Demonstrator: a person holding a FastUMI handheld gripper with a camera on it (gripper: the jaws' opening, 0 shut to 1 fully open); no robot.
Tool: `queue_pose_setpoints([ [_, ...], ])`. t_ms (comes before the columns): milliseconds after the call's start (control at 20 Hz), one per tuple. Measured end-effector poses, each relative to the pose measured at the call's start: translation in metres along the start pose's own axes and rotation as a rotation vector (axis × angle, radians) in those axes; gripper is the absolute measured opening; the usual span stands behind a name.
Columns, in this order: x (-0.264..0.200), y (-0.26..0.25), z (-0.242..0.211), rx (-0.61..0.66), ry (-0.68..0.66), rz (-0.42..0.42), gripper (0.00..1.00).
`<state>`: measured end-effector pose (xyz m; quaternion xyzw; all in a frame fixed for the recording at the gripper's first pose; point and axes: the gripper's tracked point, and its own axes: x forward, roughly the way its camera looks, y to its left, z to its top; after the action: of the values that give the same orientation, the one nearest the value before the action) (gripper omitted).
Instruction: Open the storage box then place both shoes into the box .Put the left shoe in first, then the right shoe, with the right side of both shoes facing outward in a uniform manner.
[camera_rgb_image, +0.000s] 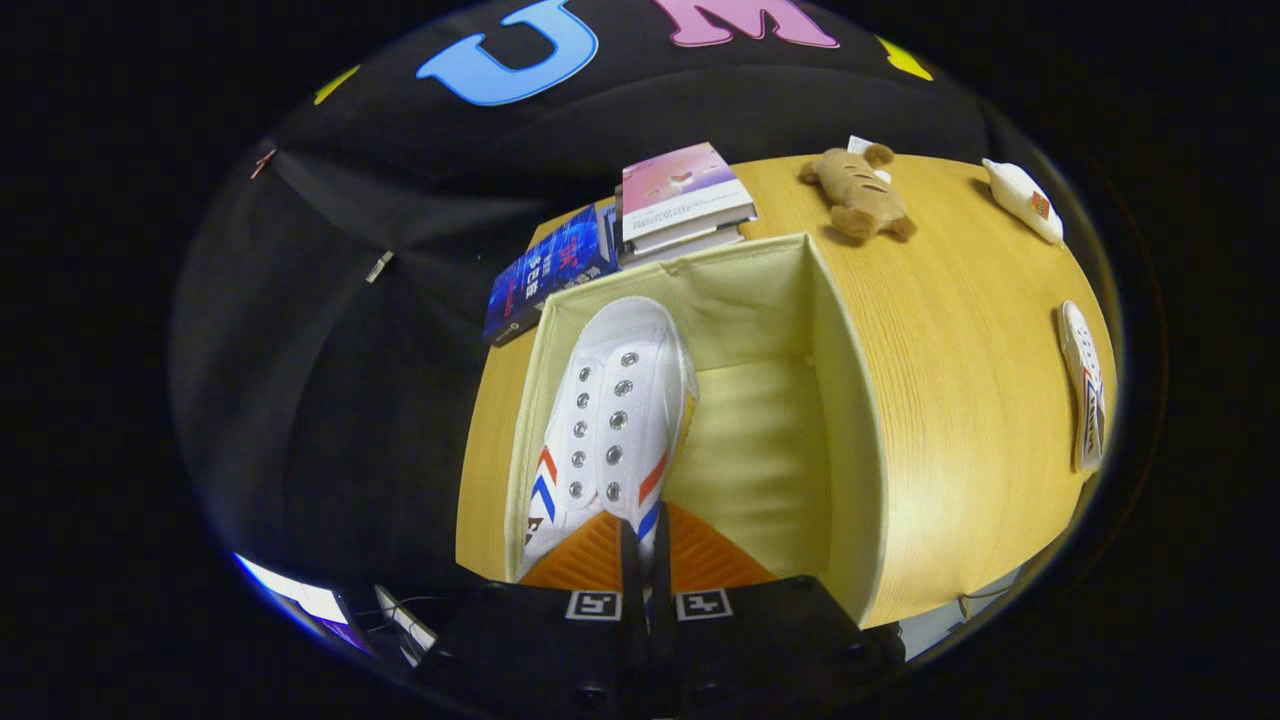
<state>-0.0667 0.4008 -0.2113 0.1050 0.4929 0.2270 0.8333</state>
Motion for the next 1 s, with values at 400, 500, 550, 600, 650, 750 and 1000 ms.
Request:
queue_pose_setpoints([
  [400,-0.012,0.027,0.02,-0.074,-0.054,0.191,1.0],
  [500,-0.037,0.007,0.035,-0.164,-0.102,0.177,0.99],
  [550,-0.051,-0.008,0.042,-0.204,-0.123,0.166,0.99],
  [600,-0.063,-0.025,0.052,-0.237,-0.149,0.145,0.99],
  [650,-0.079,-0.049,0.06,-0.265,-0.178,0.12,0.99],
  [750,-0.103,-0.101,0.069,-0.301,-0.22,0.054,0.99],
  [1000,-0.149,-0.26,0.078,-0.318,-0.265,-0.167,0.99],
])
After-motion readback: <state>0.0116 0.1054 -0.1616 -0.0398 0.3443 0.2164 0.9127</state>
